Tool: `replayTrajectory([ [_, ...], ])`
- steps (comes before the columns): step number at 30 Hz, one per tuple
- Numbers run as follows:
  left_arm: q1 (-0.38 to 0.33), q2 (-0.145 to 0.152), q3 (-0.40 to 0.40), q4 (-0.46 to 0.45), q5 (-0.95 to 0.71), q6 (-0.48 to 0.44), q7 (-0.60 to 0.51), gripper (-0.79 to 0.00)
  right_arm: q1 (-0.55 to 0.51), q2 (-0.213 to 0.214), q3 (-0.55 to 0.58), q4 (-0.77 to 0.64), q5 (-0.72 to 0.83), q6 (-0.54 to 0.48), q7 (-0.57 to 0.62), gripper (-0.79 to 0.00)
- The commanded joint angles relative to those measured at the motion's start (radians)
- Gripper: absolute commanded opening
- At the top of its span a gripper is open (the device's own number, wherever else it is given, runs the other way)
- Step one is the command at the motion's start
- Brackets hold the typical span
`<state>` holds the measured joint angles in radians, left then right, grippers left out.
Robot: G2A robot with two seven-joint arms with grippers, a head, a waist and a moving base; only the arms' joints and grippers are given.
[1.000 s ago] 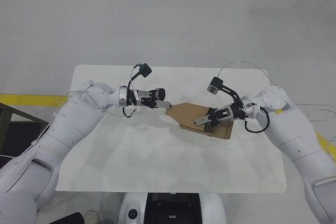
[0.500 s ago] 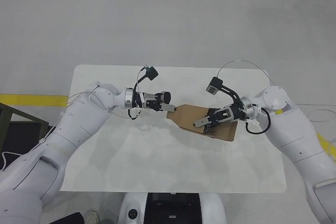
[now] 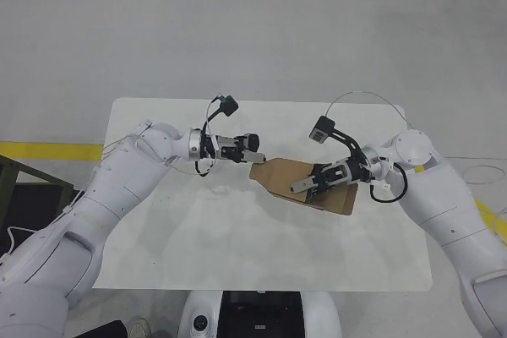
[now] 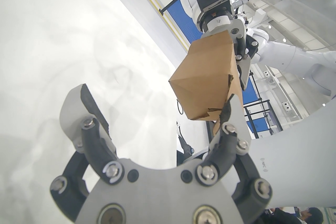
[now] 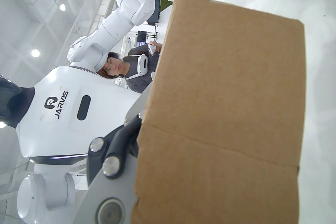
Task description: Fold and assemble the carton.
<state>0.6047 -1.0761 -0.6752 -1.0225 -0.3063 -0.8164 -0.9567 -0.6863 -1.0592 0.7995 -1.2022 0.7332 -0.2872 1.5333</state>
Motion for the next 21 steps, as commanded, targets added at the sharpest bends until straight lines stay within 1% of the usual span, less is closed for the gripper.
replayTrajectory([
  [1, -0.001, -0.002, -0.002, -0.003, 0.002, 0.002, -0.001, 0.000, -0.001, -0.001, -0.002, -0.003, 0.000, 0.001, 0.001, -0.785],
  [10, -0.001, -0.022, 0.012, -0.008, 0.006, 0.008, -0.016, 0.000, 0.005, -0.006, -0.009, -0.005, 0.001, 0.000, 0.000, -0.785],
  [15, -0.002, -0.026, 0.007, 0.001, 0.009, 0.001, -0.019, 0.000, 0.005, -0.006, -0.006, -0.003, 0.002, -0.001, -0.001, -0.785],
  [21, 0.009, -0.033, 0.015, -0.018, -0.008, 0.001, -0.048, 0.000, 0.003, -0.008, -0.008, -0.003, 0.003, -0.003, -0.003, -0.785],
])
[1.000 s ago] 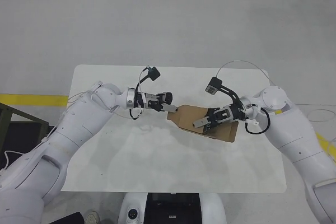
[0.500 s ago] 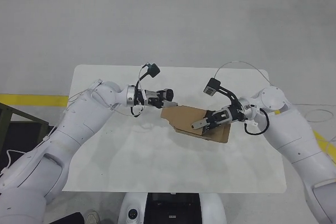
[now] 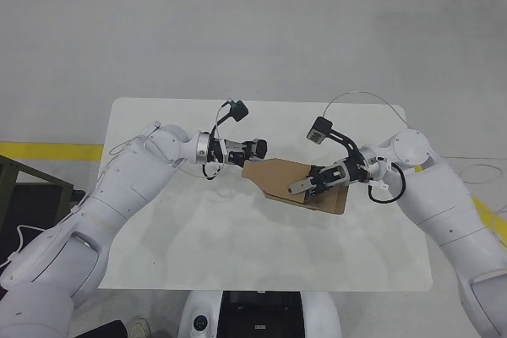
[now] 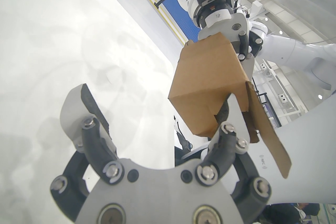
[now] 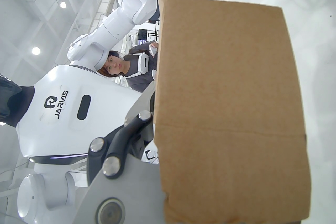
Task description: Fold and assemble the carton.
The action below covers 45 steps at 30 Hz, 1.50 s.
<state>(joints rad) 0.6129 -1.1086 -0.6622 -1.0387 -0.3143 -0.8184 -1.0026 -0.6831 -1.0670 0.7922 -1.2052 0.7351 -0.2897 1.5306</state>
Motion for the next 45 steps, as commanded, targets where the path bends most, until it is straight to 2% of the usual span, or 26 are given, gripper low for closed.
replayTrajectory([
  [1, 0.002, -0.003, 0.007, -0.006, -0.001, 0.007, -0.006, 0.000, 0.000, -0.002, -0.002, 0.002, 0.003, -0.001, -0.001, -0.785],
  [12, -0.008, -0.005, -0.002, 0.028, 0.006, -0.027, 0.028, 0.000, 0.002, -0.005, -0.003, 0.012, 0.003, 0.002, 0.002, -0.785],
  [18, 0.011, 0.025, -0.066, 0.046, 0.018, -0.061, 0.062, 0.000, -0.001, -0.002, 0.005, 0.032, -0.011, 0.002, 0.002, -0.785],
  [23, 0.041, 0.058, -0.122, 0.004, 0.010, -0.050, 0.051, 0.000, 0.006, -0.003, -0.005, 0.078, -0.055, -0.012, -0.012, -0.785],
  [28, 0.068, 0.081, -0.150, -0.086, 0.021, -0.011, 0.012, 0.000, 0.019, -0.011, -0.028, 0.108, -0.081, -0.022, -0.022, -0.785],
  [31, 0.070, 0.085, -0.144, -0.128, 0.040, 0.016, -0.015, 0.000, 0.028, -0.017, -0.039, 0.111, -0.088, -0.026, -0.027, -0.785],
  [36, 0.063, 0.080, -0.130, -0.149, 0.086, 0.041, -0.027, 0.000, 0.039, -0.021, -0.044, 0.112, -0.086, -0.031, -0.031, -0.785],
  [45, 0.059, 0.068, -0.112, -0.118, 0.120, 0.070, -0.018, 0.000, 0.033, -0.013, -0.024, 0.077, -0.074, -0.028, -0.028, -0.785],
])
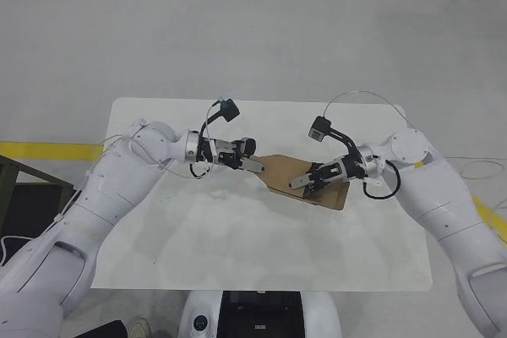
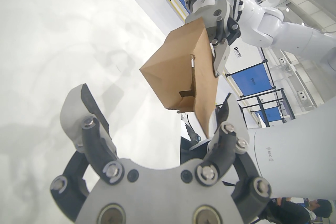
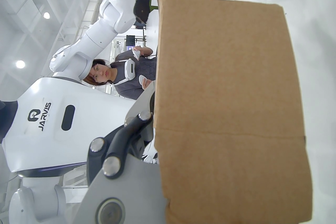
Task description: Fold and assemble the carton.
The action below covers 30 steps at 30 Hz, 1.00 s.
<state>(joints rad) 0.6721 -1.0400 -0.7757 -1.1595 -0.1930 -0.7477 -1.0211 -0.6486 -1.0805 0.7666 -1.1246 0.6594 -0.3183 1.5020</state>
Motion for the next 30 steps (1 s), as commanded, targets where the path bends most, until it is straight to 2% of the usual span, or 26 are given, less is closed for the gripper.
replayTrajectory([
  [1, 0.000, -0.003, 0.003, 0.009, -0.003, -0.001, 0.002, 0.000, -0.004, 0.002, 0.005, -0.012, 0.006, 0.000, 0.000, -0.785],
  [18, 0.007, -0.023, -0.006, 0.065, -0.065, -0.060, 0.049, 0.000, -0.026, 0.012, 0.034, -0.073, 0.050, 0.009, 0.009, -0.785],
  [23, 0.017, -0.023, -0.010, 0.064, -0.067, -0.058, 0.041, 0.000, -0.030, 0.013, 0.039, -0.081, 0.058, 0.011, 0.011, -0.785],
  [30, 0.016, -0.039, 0.018, 0.059, -0.099, -0.054, 0.013, 0.000, -0.034, 0.013, 0.044, -0.096, 0.062, 0.009, 0.009, -0.785],
])
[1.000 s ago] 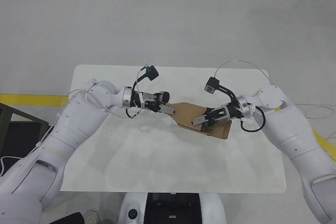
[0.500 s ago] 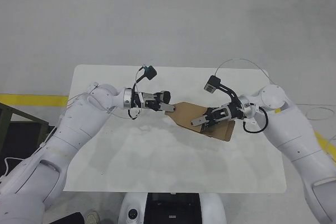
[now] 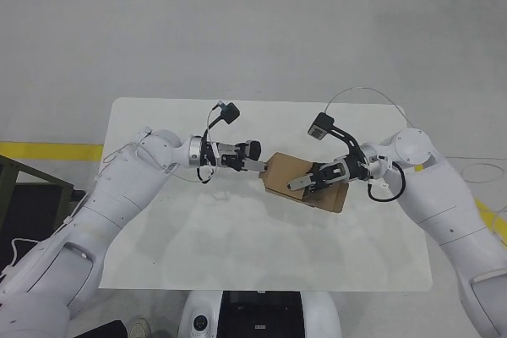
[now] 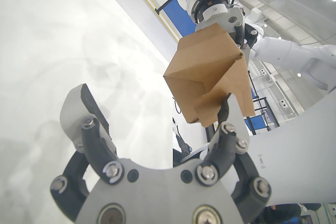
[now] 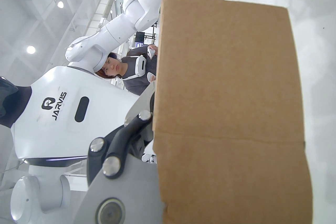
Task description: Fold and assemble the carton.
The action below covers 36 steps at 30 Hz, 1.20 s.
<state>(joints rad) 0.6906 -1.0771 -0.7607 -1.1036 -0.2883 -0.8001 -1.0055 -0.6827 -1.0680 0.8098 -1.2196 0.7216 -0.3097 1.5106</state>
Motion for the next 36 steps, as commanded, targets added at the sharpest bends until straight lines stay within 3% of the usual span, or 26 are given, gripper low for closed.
replayTrajectory([
  [1, -0.003, -0.004, 0.005, 0.004, -0.005, -0.003, -0.005, 0.000, 0.000, 0.000, 0.001, -0.001, -0.001, 0.000, 0.000, -0.785],
  [36, -0.042, -0.044, 0.083, 0.037, -0.030, -0.011, -0.003, 0.000, -0.010, -0.012, 0.010, -0.002, 0.028, 0.009, 0.009, -0.785],
])
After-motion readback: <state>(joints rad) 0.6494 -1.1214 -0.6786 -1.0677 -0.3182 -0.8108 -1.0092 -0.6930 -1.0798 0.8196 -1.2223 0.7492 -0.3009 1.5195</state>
